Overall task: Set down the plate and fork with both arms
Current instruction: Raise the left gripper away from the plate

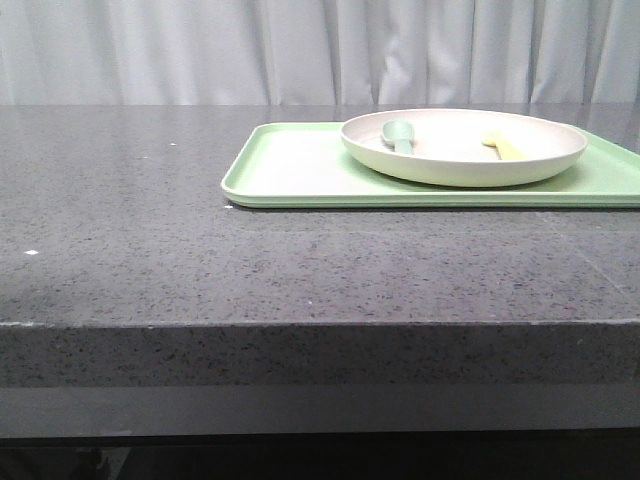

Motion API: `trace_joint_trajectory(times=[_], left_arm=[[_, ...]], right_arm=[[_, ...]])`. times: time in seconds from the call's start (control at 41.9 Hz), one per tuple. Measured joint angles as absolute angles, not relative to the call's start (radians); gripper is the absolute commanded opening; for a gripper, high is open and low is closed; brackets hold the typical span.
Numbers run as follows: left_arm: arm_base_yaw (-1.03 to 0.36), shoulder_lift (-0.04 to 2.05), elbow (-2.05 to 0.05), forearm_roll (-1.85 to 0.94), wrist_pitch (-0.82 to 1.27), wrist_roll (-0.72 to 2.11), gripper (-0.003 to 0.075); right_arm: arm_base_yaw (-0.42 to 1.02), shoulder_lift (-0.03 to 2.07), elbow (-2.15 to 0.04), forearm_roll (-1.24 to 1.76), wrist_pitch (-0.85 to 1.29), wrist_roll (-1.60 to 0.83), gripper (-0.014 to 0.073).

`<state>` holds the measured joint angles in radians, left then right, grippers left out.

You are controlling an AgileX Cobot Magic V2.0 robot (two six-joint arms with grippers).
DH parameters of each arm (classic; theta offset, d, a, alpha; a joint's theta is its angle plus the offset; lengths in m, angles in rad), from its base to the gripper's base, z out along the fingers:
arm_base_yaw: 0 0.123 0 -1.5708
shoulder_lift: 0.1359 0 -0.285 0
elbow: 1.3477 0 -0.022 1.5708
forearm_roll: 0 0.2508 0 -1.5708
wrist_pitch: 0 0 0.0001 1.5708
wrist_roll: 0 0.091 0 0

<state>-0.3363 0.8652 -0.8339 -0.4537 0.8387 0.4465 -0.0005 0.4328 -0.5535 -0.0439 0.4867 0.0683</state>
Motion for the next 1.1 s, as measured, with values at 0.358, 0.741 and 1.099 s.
trace_joint_trajectory(times=[0.358, 0.741, 1.099], left_arm=[[-0.336, 0.796, -0.816, -0.454, 0.839, 0.447, 0.0283], [-0.336, 0.796, -0.816, -0.454, 0.837, 0.448, 0.0283], [-0.336, 0.796, -0.816, -0.454, 0.833, 0.448, 0.0283]], right_arm=[[0.0, 0.433, -0.553, -0.044, 0.487, 0.068, 0.0631], [0.0, 0.435, -0.555, -0.028, 0.467, 0.068, 0.0631], [0.0, 0.694, -0.849, 0.02, 0.815, 0.068, 0.0631]])
